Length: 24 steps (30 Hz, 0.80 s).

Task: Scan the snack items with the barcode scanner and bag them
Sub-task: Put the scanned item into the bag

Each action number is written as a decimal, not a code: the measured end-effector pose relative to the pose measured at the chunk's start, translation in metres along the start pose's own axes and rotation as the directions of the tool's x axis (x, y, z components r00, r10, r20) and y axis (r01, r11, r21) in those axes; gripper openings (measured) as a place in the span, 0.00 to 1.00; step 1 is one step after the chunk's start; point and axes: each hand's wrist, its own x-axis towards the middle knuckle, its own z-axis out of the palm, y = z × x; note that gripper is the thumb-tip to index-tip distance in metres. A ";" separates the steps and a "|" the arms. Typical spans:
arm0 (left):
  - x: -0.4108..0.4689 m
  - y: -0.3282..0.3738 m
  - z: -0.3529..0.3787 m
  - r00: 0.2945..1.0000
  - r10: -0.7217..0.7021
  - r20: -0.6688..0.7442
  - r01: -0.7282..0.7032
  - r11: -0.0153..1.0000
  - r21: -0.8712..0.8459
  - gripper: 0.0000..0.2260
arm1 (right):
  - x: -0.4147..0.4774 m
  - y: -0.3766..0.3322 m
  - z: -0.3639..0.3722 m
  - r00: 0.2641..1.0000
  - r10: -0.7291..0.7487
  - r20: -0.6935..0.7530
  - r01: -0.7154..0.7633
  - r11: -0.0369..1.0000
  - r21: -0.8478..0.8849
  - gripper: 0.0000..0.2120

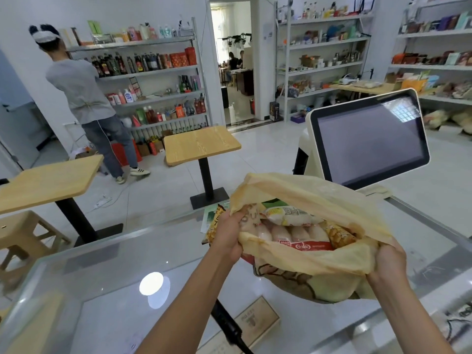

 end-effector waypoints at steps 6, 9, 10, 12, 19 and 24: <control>-0.008 0.027 0.005 1.000 0.005 -0.027 -0.005 1.000 -0.026 0.13 | -0.015 -0.012 0.010 0.997 0.013 0.073 -0.019 0.997 0.080 0.11; -0.020 0.041 0.003 1.000 -0.013 -0.017 0.012 0.999 -0.041 0.14 | -0.029 -0.026 0.015 0.996 0.036 0.086 -0.045 0.993 0.111 0.10; -0.025 0.046 0.003 1.000 -0.020 -0.014 0.019 0.999 -0.039 0.14 | -0.036 -0.032 0.017 0.995 0.046 0.092 -0.058 0.990 0.132 0.09; -0.036 0.059 0.002 1.000 -0.025 -0.010 0.025 0.999 -0.029 0.14 | -0.055 -0.044 0.024 0.987 0.075 0.144 -0.100 0.980 0.173 0.09; -0.083 0.116 -0.019 1.000 0.019 -0.017 -0.020 0.999 -0.040 0.09 | -0.111 -0.078 0.071 0.903 0.129 0.409 -0.228 0.952 0.202 0.04; -0.118 0.152 -0.059 0.966 0.202 -0.161 -0.216 0.974 -0.074 0.08 | -0.112 -0.062 0.139 0.793 0.198 0.576 -0.294 0.952 0.078 0.06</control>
